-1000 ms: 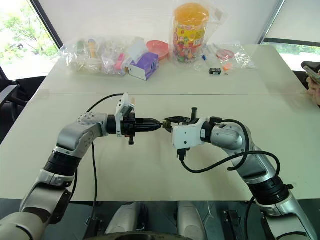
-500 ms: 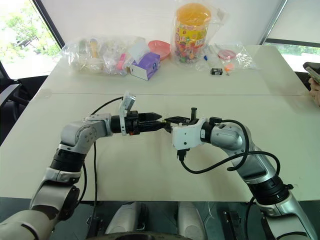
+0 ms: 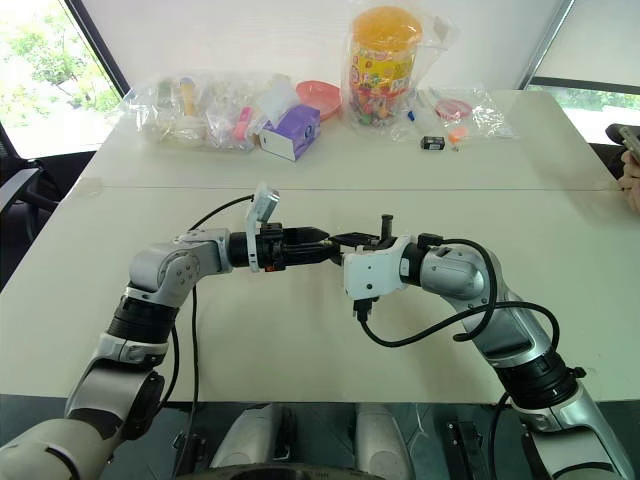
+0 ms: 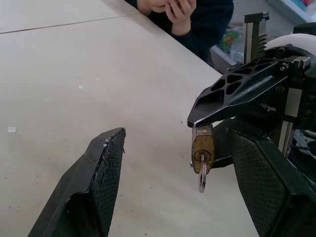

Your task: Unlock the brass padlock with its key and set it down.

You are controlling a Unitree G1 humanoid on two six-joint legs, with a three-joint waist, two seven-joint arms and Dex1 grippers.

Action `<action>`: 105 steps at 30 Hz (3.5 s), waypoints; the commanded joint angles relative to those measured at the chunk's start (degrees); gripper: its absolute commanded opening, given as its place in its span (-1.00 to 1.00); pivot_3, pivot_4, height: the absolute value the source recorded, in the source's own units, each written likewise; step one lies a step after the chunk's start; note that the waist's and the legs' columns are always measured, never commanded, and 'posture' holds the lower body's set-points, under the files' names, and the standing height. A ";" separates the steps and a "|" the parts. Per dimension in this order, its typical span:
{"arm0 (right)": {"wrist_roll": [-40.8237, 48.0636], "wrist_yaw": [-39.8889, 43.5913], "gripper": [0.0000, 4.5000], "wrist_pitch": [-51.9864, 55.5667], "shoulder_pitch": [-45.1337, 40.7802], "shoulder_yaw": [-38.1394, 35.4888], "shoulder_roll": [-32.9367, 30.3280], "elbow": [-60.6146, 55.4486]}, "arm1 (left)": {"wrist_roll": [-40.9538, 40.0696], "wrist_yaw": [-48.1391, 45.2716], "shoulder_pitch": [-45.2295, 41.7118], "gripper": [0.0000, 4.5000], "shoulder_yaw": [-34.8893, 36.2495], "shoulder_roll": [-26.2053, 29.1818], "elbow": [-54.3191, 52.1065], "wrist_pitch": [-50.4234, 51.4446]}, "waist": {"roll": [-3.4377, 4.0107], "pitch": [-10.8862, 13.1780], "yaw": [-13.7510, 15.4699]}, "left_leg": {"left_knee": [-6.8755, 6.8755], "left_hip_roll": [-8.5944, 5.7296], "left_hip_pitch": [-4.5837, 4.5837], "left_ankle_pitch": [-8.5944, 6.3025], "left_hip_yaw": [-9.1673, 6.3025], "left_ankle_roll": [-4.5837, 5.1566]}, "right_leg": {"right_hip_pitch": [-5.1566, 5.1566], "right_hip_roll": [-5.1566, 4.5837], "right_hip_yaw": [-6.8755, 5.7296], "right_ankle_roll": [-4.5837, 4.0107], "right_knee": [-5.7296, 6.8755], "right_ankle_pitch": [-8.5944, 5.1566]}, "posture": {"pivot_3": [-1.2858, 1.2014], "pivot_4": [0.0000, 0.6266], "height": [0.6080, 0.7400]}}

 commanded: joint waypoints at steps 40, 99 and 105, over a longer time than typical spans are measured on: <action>26.59 -0.48 -0.34 38.38 1.25 -14.86 1.33 -13.94 | 2.46 -8.60 -1.69 -1.00 -2.60 3.92 0.38 -4.89 | 0.00 0.00 0.01 | -0.01 0.03 0.00 -0.01 -0.02 0.01 | 0.01 -0.03 0.00 0.00 -0.01 0.00 | 0.03 -0.52 0.92; 23.79 -17.41 -1.00 45.23 21.97 -19.29 -2.37 -28.67 | 12.18 6.86 -12.19 -0.17 1.78 -19.20 38.35 -15.56 | -0.06 0.02 0.13 | -0.02 -0.05 -0.04 -0.03 -0.05 0.05 | 0.01 0.09 -0.02 0.01 -0.09 0.00 | 0.03 -0.52 0.92; 23.64 -17.45 -1.00 45.14 21.83 -18.66 -2.88 -28.38 | 14.34 3.47 -10.64 0.98 -0.74 -16.47 34.66 -15.81 | -0.07 0.00 -0.06 | -0.02 -0.05 0.06 -0.03 -0.06 0.05 | 0.14 0.09 -0.02 0.00 -0.09 0.00 | 0.03 -0.52 0.92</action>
